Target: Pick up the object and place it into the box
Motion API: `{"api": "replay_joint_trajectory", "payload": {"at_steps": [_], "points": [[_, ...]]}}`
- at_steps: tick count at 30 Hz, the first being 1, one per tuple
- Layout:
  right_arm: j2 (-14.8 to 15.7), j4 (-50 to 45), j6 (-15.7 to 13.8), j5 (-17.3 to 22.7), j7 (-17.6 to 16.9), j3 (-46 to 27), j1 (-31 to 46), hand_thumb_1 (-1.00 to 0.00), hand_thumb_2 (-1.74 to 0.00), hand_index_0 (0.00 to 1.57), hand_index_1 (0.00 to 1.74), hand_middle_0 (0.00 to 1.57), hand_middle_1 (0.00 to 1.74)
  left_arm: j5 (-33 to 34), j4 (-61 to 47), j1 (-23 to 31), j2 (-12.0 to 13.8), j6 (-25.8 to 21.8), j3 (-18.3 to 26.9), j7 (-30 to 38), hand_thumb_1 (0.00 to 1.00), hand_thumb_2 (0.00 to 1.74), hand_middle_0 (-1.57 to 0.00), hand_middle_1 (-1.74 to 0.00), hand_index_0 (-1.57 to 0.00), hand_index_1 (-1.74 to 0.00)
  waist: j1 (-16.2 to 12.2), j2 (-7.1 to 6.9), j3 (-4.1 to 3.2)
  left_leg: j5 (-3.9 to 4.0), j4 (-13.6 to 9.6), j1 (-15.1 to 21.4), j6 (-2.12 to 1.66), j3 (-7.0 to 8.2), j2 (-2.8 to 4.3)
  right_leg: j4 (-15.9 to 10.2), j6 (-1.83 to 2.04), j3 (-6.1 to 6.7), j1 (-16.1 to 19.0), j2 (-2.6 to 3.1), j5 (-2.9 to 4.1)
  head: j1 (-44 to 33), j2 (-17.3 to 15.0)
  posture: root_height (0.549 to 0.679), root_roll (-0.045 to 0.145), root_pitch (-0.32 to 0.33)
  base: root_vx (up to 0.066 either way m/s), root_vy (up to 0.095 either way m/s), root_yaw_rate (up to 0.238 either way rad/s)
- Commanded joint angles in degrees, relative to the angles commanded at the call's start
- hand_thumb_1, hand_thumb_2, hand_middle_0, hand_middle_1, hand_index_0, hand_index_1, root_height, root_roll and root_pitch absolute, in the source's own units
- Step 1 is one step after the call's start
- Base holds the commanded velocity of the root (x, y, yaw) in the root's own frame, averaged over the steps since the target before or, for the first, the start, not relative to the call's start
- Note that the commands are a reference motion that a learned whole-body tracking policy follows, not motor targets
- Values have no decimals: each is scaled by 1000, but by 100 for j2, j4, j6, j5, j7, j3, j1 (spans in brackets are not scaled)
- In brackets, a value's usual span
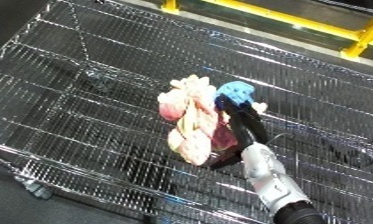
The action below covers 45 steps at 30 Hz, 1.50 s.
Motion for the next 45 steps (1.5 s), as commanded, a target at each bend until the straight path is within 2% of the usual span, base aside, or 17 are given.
{"api": "replay_joint_trajectory", "payload": {"at_steps": [1, 5, 10, 20, 27, 32, 36, 40, 45], "points": [[30, 8, 9, -6, 18, -1, 15, 0, 0, 0, 0, 0, 0, 2, 2, 6, -6, -5, 11, 6, 1000, 1740, -1570, -1740, -1570, -1740, -1, 1, 0, -1, -10, 13, -1, 4, 9, -1, 0, -2, 12, -3, -7, -10, -2, 595, 2, -39, 11, 16, -18], [175, 71, 63, 14, 95, -36, 76, -200, -348, 314, 348, 314, 348, 32, 3, 26, -39, -9, 70, 47, 1000, 1740, -1570, -1740, -1570, -1740, -17, 0, 0, -1, -42, 64, -14, 31, 50, -20, -3, -12, 55, -7, -21, -118, -21, 595, 1, -43, 7, 15, -37], [305, 110, 107, 281, 169, -164, 168, -450, -783, 706, 783, 706, 783, 5, -22, 108, -85, 14, 157, 76, 1000, 1740, -1570, -1740, -1570, -1740, -54, -19, 0, 11, -60, 100, -21, 57, 81, -26, -17, 2, 69, 9, -15, -205, -61, 596, 1, -46, -10, 12, -33], [210, 91, 118, 334, 175, -194, 224, -950, -1653, 1492, 1653, 1492, 1653, -109, 17, 177, -58, 60, 141, -74, 1000, 1740, -1570, -1740, -1570, -1740, -45, -12, 0, 43, -80, 182, -28, 59, 85, -10, -10, -2, 156, -3, -31, -70, -201, 595, 3, -63, -7, -3, 8], [155, 140, 126, 289, 178, -225, 283, -950, -1653, 1492, 1653, 1492, 1653, -111, 79, 143, -63, 91, 93, -139, 1000, 1740, -1570, -1740, -1570, -1740, -43, 17, 0, 81, -152, 302, -26, 78, 92, -40, -8, -11, 279, -22, -50, 14, -347, 596, 5, -78, -13, -3, 14], [78, -89, 59, 459, 91, -372, 451, -950, -1653, 1492, 1653, 1492, 1653, -83, 183, 70, -93, 115, 113, -138, 1000, 1740, -1570, -1740, -1570, -1740, -96, -2, 0, 117, -329, 520, -27, 136, 106, -155, -3, -28, 479, -42, -85, 20, -465, 601, 8, -89, -16, -5, -7], [-49, -622, -67, 628, -2, -571, 732, -950, -1653, 1492, 1653, 1492, 1653, -44, 324, 44, -143, 132, 161, -129, 1000, 1740, -1570, -1740, -1570, -1740, -212, -47, 0, 142, -518, 772, -29, 215, 142, -312, -2, -40, 711, -47, -118, 0, -493, 607, 11, -99, -19, -9, -61], [-332, -1392, -207, 700, -99, -852, 1161, -950, -1653, 1492, 1653, 1492, 1653, -2, 438, 46, -168, 147, 234, -133, 1000, 1740, -1570, -1740, -1570, -1740, -386, -96, 0, 164, -659, 996, -35, 280, 180, -422, 0, -37, 903, -46, -139, 26, -559, 610, 16, -115, -26, -17, -96], [-599, -2161, -318, 723, -248, -1313, 1745, -950, -1653, 1492, 1653, 1492, 1653, 46, 457, 85, -181, 181, 287, -148, 1000, 1740, -1570, -1740, -1570, -1740, -559, -121, 0, 165, -677, 1117, -31, 315, 195, -440, -4, -7, 998, -37, -135, 126, -640, 609, 21, -136, -17, -22, -71]]}}
